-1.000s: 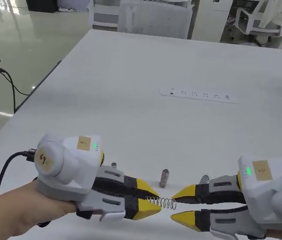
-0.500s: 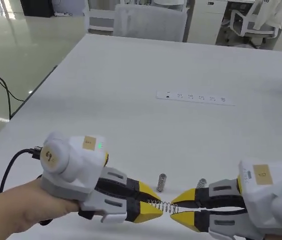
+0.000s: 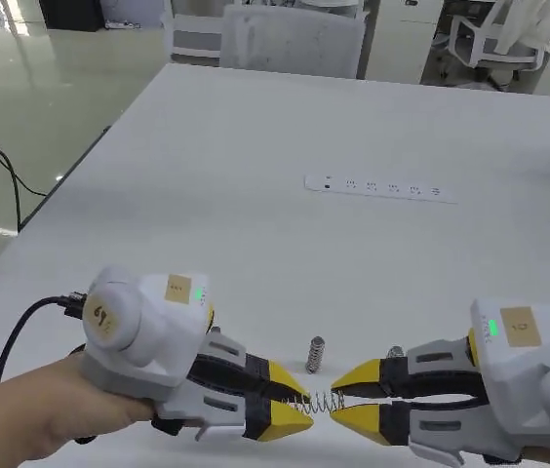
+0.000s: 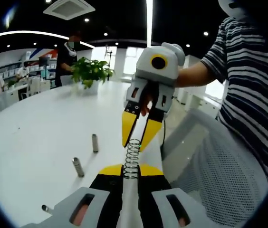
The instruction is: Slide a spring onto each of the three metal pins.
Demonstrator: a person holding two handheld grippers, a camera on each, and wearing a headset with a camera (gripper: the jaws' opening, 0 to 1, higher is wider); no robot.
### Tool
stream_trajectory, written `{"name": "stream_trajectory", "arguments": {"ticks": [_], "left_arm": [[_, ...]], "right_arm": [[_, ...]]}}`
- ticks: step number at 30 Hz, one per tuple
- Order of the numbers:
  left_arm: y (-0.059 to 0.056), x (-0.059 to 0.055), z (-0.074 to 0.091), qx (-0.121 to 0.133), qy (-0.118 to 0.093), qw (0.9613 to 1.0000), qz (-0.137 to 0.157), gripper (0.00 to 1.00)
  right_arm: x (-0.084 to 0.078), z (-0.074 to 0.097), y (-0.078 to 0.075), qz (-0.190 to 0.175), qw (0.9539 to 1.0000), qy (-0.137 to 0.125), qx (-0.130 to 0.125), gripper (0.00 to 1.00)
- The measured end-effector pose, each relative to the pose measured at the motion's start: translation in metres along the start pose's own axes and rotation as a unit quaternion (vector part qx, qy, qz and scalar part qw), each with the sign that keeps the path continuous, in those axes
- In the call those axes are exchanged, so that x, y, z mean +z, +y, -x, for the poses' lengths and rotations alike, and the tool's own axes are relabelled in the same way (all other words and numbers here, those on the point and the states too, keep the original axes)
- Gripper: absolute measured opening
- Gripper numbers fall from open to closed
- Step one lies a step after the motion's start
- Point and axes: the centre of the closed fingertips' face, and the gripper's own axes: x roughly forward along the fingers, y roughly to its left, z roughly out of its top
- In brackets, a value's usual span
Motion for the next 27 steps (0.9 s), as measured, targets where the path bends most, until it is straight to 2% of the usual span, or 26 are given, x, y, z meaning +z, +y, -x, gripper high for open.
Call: {"name": "stream_trajectory", "arguments": {"ticks": [4, 8, 12, 19, 27], "left_arm": [[0.001, 0.0, 0.0, 0.004, 0.0, 1.0, -0.003, 0.03], [-0.002, -0.001, -0.005, 0.001, 0.003, 1.0, -0.008, 0.03], [-0.003, -0.002, -0.008, 0.005, 0.008, 0.9999, -0.015, 0.03], [-0.002, 0.001, -0.011, 0.006, 0.004, 0.9999, -0.015, 0.03], [-0.004, -0.003, -0.012, 0.007, 0.009, 0.9998, -0.017, 0.03]], "right_arm": [[0.006, 0.0, 0.0, 0.012, 0.9999, -0.001, 0.001, 0.08], [0.02, 0.002, 0.0, -0.007, 0.9994, -0.033, 0.006, 0.08], [0.025, -0.001, 0.001, 0.007, 0.9994, -0.032, 0.007, 0.08], [0.038, -0.008, 0.005, 0.05, 0.9981, -0.037, 0.002, 0.08], [0.038, -0.013, 0.007, 0.061, 0.9976, -0.033, 0.007, 0.08]]}}
